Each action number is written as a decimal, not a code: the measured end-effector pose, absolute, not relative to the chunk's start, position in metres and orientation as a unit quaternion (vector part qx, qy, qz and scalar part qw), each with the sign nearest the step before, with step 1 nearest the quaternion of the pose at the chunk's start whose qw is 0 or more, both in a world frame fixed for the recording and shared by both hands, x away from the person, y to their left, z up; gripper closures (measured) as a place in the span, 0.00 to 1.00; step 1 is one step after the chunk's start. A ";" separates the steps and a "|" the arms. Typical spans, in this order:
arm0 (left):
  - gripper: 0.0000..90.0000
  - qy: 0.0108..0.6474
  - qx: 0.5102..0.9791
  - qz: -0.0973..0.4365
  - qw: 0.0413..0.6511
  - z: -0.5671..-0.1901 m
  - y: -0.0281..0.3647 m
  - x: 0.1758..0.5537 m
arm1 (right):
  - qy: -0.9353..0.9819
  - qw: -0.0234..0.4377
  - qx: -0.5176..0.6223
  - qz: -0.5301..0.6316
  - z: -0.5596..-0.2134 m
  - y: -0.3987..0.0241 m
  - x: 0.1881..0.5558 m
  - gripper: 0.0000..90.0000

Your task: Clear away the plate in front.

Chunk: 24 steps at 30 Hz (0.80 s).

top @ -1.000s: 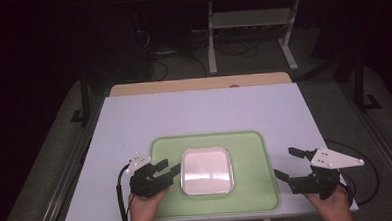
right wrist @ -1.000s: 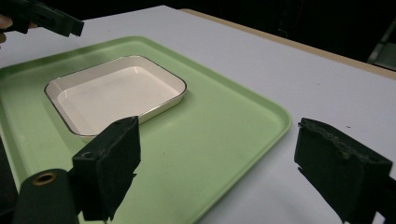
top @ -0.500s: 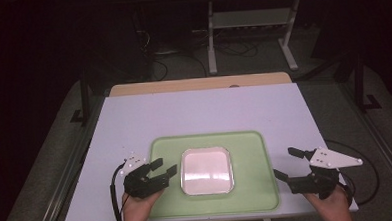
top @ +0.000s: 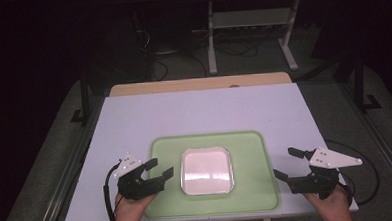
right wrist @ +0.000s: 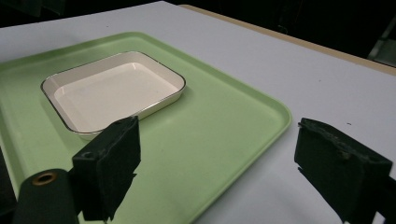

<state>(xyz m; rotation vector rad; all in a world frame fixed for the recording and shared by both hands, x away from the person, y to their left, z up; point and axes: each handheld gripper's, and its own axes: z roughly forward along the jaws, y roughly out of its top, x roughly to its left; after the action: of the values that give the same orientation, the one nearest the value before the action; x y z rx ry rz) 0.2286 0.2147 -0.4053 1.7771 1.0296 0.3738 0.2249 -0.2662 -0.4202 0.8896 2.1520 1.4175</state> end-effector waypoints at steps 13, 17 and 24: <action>0.24 0.404 0.748 0.162 0.500 -0.403 0.228 0.221 | 0.773 0.204 0.323 0.507 -0.422 -0.267 0.226 0.15; 0.24 0.395 0.755 0.167 0.496 -0.403 0.230 0.218 | 0.773 0.203 0.324 0.506 -0.422 -0.267 0.226 0.15; 0.22 0.384 0.758 0.176 0.496 -0.406 0.234 0.212 | 0.774 0.202 0.324 0.505 -0.423 -0.267 0.226 0.15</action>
<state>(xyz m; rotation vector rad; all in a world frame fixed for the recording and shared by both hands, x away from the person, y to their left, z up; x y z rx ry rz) 0.2115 0.2338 -0.4060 1.8368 0.9309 0.4255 0.2260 -0.2672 -0.4227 0.9034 2.1614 1.4091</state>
